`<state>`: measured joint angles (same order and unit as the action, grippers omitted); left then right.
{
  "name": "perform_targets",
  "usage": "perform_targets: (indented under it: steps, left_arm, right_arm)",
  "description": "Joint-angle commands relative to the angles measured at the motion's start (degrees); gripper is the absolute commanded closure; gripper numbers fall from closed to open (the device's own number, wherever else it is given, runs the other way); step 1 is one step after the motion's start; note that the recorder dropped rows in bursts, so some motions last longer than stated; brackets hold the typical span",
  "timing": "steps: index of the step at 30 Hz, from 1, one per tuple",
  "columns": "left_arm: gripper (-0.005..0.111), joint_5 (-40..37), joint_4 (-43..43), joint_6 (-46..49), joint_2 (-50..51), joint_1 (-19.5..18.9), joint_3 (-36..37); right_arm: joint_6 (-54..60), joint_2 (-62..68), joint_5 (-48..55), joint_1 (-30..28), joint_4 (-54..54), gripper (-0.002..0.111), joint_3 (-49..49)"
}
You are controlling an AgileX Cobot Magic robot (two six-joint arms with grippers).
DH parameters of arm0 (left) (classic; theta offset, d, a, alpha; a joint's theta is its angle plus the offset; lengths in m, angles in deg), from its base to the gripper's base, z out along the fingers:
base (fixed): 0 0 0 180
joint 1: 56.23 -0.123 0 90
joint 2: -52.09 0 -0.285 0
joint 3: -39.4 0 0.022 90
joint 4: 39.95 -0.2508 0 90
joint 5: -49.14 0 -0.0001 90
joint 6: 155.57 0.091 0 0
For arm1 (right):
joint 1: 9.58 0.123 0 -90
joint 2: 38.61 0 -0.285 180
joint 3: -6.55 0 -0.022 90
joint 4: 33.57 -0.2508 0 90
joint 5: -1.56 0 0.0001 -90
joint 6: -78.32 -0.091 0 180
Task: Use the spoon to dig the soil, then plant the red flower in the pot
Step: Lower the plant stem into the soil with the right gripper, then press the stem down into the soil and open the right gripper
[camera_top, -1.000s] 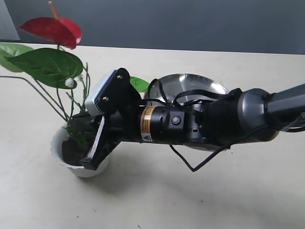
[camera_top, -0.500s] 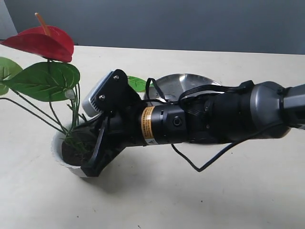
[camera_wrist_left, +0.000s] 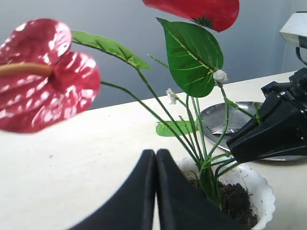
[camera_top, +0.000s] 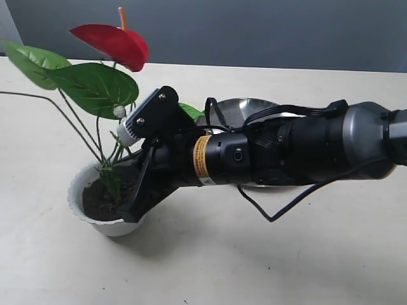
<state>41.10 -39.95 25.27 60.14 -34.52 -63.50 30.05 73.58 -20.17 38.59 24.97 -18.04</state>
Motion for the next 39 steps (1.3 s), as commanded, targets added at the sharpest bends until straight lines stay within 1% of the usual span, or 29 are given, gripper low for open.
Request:
perform_targets:
  steps: [1,7,17,23,35,39]
  left_arm:
    - [0.106,0.7,0.0,-0.2,-0.3,0.2,0.1]
    - [0.106,0.7,0.0,-0.2,-0.3,0.2,0.1]
    - [0.106,0.7,0.0,-0.2,-0.3,0.2,0.1]
    - [0.106,0.7,0.0,-0.2,-0.3,0.2,0.1]
    - [0.106,0.7,0.0,-0.2,-0.3,0.2,0.1]
    - [0.106,0.7,0.0,-0.2,-0.3,0.2,0.1]
  right_arm:
    - [-6.2,2.0,8.3,-0.2,10.8,0.109,-1.6]
    - [-17.5,2.0,3.8,-0.2,20.6,0.109,-1.6]
    - [-30.9,2.0,6.6,-0.2,31.9,0.109,-1.6]
    - [-34.3,2.0,10.0,-0.2,33.1,0.109,-1.6]
    - [-37.4,2.0,9.6,-0.2,35.2,0.109,-1.6]
    - [-42.1,2.5,9.2,-0.2,40.8,0.109,-1.6]
